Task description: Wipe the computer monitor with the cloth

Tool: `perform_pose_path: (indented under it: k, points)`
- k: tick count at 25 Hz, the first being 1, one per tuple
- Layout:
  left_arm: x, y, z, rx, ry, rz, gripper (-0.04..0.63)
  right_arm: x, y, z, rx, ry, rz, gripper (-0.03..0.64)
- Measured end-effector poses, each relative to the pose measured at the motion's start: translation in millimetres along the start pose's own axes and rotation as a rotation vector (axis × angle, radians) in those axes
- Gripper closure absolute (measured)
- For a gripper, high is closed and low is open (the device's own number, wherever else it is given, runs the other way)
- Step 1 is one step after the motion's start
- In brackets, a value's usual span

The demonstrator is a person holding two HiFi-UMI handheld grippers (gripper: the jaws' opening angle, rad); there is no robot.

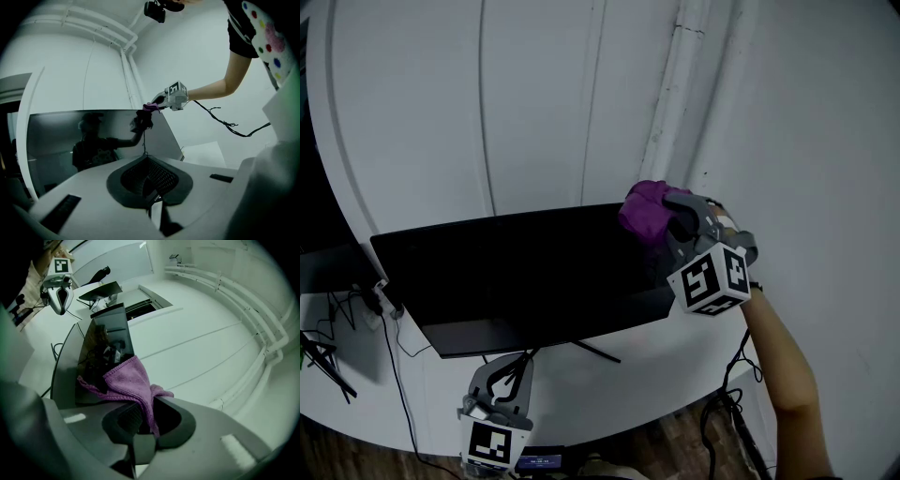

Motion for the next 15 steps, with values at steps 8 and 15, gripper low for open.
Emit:
perform_pose_path:
  k: [8, 15]
  points:
    - [0.7, 10.6, 13.2, -0.019, -0.004, 0.004, 0.591, -34.0, 12.5, -12.5, -0.034, -0.045, 0.03, 0.557]
    - [4.0, 19.0, 20.9, -0.03, 0.001, -0.001, 0.591, -63.7, 23.8, -23.3, -0.074, -0.084, 0.069, 0.557]
Point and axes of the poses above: the fingertips, and each gripper's own axes: z forward along the fingers, y to its right, x out of its top, the point moved 2 cm from there along -z, backward along the fingers
